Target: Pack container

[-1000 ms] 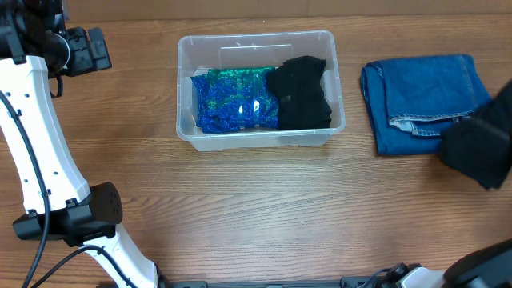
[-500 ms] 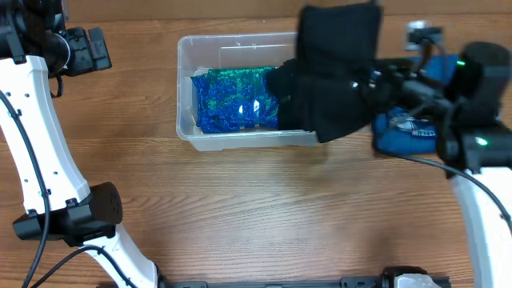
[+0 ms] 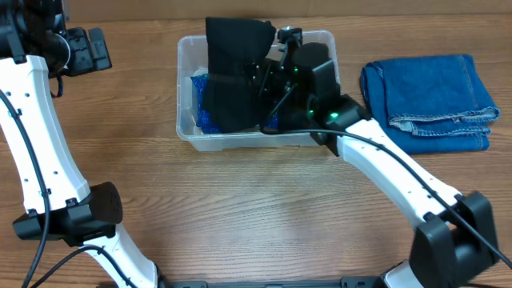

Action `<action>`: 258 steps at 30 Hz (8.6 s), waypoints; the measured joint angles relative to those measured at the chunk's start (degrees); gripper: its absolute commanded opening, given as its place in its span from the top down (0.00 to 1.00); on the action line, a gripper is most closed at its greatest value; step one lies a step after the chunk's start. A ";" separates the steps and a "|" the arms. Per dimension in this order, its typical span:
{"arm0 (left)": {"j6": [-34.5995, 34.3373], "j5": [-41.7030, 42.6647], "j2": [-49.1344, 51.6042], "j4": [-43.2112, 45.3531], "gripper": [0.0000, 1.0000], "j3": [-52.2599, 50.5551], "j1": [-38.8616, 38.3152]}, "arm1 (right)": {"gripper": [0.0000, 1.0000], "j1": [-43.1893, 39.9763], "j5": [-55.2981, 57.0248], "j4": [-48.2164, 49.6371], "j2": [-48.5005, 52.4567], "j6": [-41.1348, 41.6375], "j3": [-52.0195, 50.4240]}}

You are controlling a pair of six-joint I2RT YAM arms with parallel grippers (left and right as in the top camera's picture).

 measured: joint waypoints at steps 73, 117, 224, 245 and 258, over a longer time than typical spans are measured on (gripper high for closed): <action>0.00 0.00 0.00 0.02 0.00 0.00 0.00 | 0.00 -49.46 -2.12 -81.90 10.54 -12.98 37.05; 0.00 0.00 0.00 0.02 0.00 0.00 0.00 | 0.96 -52.61 7.56 -46.03 6.93 -9.35 0.26; 0.00 0.00 0.00 0.00 0.00 -0.02 0.00 | 0.96 20.00 39.85 -46.12 7.91 -11.63 20.92; 0.00 0.00 0.00 0.00 0.00 -0.02 0.00 | 0.96 4.79 19.30 -45.27 21.75 -15.69 25.99; -0.02 0.02 0.00 0.00 0.00 -0.02 0.00 | 0.96 6.80 14.32 -33.62 22.27 -17.64 35.32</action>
